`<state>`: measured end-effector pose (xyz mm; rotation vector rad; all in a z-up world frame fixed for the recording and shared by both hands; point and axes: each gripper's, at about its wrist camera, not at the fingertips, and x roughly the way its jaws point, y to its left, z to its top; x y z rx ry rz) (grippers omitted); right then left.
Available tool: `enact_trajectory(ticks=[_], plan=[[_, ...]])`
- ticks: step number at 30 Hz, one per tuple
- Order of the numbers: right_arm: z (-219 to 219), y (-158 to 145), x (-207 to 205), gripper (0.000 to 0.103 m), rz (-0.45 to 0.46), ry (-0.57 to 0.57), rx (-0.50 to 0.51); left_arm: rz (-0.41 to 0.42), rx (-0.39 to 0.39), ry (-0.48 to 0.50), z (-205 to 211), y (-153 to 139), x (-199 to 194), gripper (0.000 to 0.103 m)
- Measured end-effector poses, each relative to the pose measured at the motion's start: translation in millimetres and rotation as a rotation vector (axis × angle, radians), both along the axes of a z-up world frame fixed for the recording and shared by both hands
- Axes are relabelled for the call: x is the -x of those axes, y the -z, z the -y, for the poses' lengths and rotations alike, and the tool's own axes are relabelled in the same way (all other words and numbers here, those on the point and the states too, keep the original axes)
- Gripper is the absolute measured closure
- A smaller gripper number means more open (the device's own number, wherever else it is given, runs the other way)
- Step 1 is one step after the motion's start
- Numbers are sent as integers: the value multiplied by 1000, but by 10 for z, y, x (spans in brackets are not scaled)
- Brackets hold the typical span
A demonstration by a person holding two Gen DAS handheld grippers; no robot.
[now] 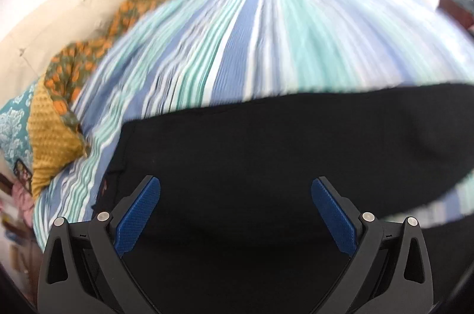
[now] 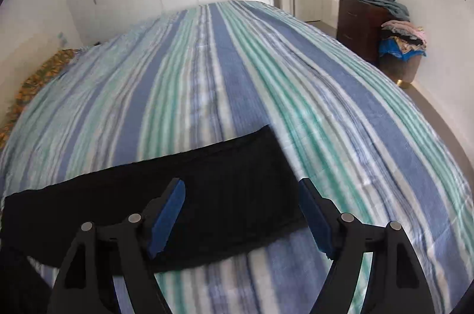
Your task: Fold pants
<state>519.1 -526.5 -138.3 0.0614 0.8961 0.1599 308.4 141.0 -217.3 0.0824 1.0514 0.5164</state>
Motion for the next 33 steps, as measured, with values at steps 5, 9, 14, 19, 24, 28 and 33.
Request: enact_trajectory(ticks=[5, 9, 14, 19, 24, 28, 33], plan=[[-682, -88, 587, 17, -50, -207, -109, -41, 45, 7, -85, 259, -15, 1], [-1447, -16, 624, 17, -143, -374, -236, 52, 127, 46, 169, -111, 348, 1], [-2538, 267, 538, 16, -250, -530, -325, 66, 224, 56, 469, -135, 784, 1], [-2613, 862, 254, 16, -429, -368, -261, 34, 246, 26, 496, -68, 1315, 1], [-1718, 530, 478, 17, -287, -150, -111, 66, 281, 20, 628, 21, 1652, 1], [-1448, 32, 1300, 14, -206, -248, -187, 95, 316, 103, 902, 16, 1648, 1], [-1542, 167, 2275, 13, -258, -301, -302, 65, 295, 168, 1115, 174, 1587, 1]])
